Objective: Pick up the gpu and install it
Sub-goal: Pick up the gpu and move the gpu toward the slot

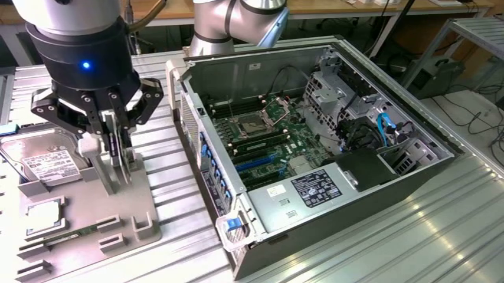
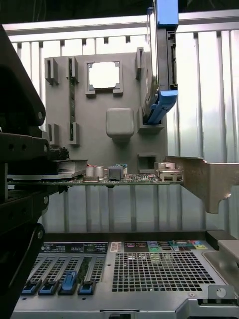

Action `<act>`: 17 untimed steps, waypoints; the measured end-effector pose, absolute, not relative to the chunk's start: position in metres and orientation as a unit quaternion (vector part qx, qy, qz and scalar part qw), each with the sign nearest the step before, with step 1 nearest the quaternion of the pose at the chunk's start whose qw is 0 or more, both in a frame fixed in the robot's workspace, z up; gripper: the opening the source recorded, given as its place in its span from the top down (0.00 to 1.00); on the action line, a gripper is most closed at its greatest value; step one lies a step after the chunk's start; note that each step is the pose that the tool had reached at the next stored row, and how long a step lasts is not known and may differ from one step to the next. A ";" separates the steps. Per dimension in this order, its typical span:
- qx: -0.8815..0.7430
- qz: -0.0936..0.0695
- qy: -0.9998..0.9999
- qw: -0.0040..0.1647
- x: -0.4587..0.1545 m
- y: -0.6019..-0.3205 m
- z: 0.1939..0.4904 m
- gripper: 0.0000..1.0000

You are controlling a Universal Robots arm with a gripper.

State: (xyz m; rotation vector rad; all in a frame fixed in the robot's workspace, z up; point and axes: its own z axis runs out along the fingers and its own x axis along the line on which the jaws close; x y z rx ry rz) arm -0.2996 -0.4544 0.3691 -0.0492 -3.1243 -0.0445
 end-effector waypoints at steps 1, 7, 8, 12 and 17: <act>-0.016 -0.014 -1.000 0.008 -0.300 -0.454 0.371 0.72; -0.016 -0.014 -1.000 0.007 -0.299 -0.454 0.390 0.72; -0.016 -0.014 -1.000 0.007 -0.300 -0.454 0.393 0.72; -0.015 -0.014 -1.000 -0.004 -0.300 -0.454 0.398 0.72; -0.014 -0.013 -1.000 -0.018 -0.299 -0.454 0.407 0.72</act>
